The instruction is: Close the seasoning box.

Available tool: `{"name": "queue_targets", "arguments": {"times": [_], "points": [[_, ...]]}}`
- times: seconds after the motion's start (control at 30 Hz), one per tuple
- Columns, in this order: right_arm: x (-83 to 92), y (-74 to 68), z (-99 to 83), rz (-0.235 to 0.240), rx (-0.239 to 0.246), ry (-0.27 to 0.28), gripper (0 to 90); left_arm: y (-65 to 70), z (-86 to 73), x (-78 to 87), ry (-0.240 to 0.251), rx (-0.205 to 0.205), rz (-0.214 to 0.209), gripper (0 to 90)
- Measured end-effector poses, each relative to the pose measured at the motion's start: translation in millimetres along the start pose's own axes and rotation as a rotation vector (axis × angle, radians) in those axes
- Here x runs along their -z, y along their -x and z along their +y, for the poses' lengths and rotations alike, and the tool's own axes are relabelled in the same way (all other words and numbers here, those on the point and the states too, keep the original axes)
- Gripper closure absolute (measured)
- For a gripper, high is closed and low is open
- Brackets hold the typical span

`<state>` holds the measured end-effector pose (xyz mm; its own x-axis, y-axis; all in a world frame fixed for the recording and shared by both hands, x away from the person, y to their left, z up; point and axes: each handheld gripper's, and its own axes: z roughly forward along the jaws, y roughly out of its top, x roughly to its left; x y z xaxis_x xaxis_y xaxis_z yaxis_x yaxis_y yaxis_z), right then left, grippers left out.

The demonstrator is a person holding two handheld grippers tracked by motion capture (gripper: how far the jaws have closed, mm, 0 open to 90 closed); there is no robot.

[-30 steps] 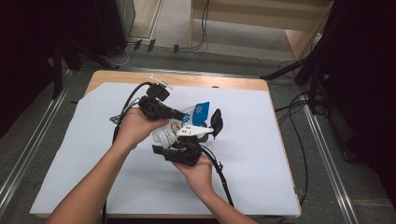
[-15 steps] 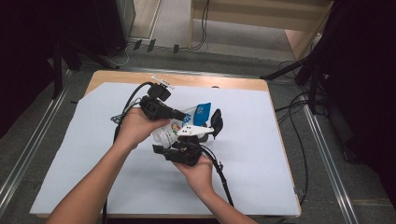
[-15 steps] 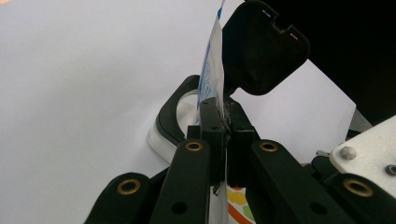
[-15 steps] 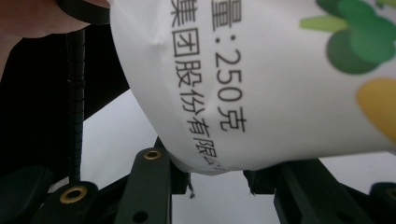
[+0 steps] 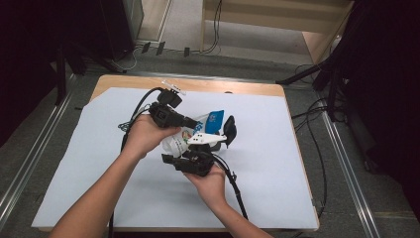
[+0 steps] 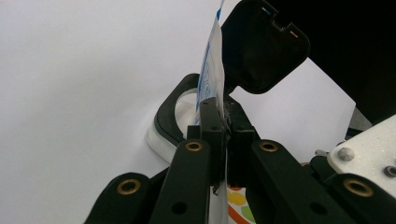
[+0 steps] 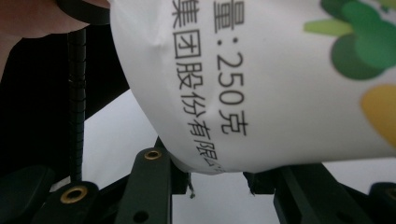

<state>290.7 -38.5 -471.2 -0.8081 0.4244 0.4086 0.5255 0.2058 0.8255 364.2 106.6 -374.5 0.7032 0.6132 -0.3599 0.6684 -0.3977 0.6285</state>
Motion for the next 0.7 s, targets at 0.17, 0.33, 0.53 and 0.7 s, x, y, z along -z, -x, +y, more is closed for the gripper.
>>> {"name": "queue_targets", "arguments": {"times": [0.17, 0.33, 0.53, 0.7], "points": [[0.0, 0.0, 0.0, 0.0, 0.001, 0.002, 68.3, 0.3, 0.2, 0.0, -0.001, -0.001, 0.001, 89.3], [0.1, 0.2, 0.1, 0.003, -0.005, 0.003, 68.4, 0.9, 0.8, -0.8, -0.003, -0.005, 0.0, 89.4], [0.1, 0.4, 0.1, 0.001, -0.003, 0.002, 68.6, 1.9, 1.3, -1.4, -0.005, -0.004, 0.0, 89.3], [0.0, 0.2, 0.1, 0.001, -0.002, -0.002, 68.7, 2.0, 1.4, -1.8, -0.006, -0.007, -0.003, 89.3]]}}
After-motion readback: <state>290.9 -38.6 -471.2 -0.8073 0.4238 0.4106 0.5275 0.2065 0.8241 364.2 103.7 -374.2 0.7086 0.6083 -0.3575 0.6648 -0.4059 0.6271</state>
